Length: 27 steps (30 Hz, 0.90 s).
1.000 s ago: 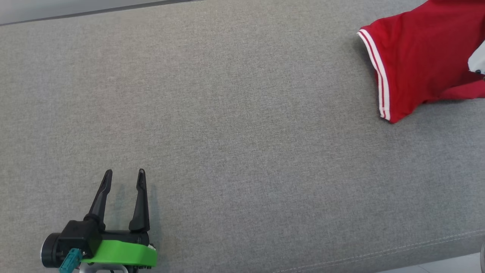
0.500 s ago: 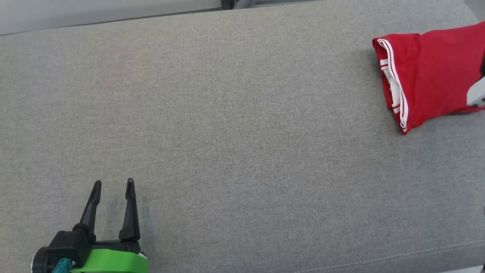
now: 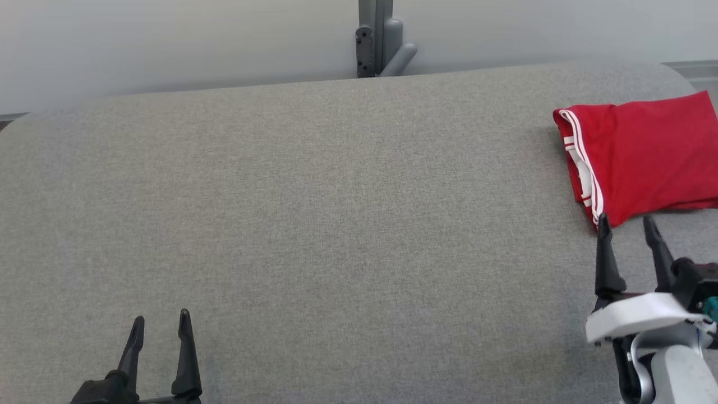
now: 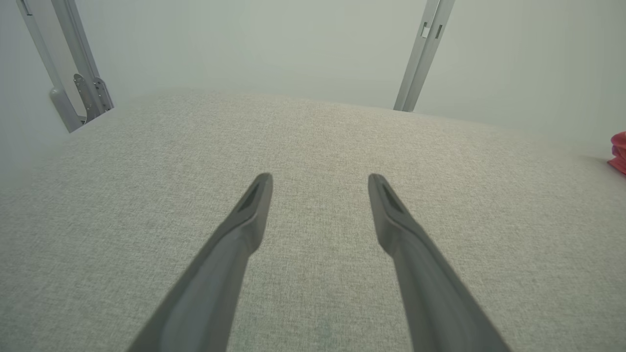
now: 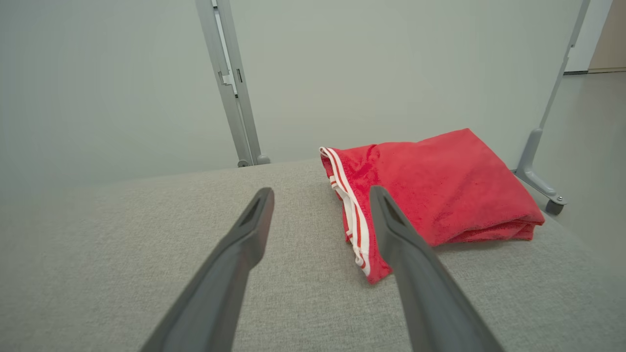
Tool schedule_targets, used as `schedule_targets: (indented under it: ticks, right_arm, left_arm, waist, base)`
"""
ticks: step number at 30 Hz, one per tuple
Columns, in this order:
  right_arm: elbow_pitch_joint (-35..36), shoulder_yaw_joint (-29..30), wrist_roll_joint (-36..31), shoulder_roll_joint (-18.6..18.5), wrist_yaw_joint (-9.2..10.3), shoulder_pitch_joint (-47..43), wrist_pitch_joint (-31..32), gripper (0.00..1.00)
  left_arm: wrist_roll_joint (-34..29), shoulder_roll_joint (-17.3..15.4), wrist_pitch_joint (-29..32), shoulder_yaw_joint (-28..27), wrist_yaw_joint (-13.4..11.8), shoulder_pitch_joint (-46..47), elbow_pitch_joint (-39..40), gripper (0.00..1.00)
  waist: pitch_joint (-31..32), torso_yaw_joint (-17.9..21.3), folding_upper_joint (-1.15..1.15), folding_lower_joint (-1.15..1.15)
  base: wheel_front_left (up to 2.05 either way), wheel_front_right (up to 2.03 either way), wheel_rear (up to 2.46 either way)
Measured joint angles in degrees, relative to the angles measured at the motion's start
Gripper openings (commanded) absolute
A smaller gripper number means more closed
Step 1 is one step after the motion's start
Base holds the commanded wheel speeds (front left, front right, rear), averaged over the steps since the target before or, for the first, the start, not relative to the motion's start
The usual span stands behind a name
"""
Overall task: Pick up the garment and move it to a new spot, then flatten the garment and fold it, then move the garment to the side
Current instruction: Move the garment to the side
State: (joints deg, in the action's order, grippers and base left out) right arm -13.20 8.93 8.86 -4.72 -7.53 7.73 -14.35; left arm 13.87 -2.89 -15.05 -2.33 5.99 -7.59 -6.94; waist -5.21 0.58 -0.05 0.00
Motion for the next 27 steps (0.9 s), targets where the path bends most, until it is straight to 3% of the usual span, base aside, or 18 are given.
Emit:
schedule_targets:
  ticks: [4, 10, 27]
  right_arm:
    - [-1.0, -0.4, -5.6, 1.1, -0.01, -4.8, -0.5, 1.0]
    - [3.4, -3.1, -12.6, 1.9, -0.01, -6.3, -0.7, 1.0]
    - [3.7, -4.3, -10.2, 1.9, -0.01, -8.8, -0.7, 1.0]
  left_arm:
    - [0.2, 0.0, 0.0, 0.5, 0.1, -0.1, -1.2, 1.0]
    - [1.0, 0.0, 0.0, 1.5, 1.0, 0.3, -2.9, 1.0]
    - [3.4, -1.5, 0.0, 5.2, 1.4, 1.7, -4.0, 1.0]
  waist:
    - [1.9, -1.2, 0.0, 0.0]
    - [3.1, -1.9, 0.0, 0.0]
    - [3.3, -0.4, 0.0, 0.0]
  base:
    - [0.0, 0.0, 0.0]
    - [0.0, 0.0, 0.0]
    - [0.0, 0.0, 0.0]
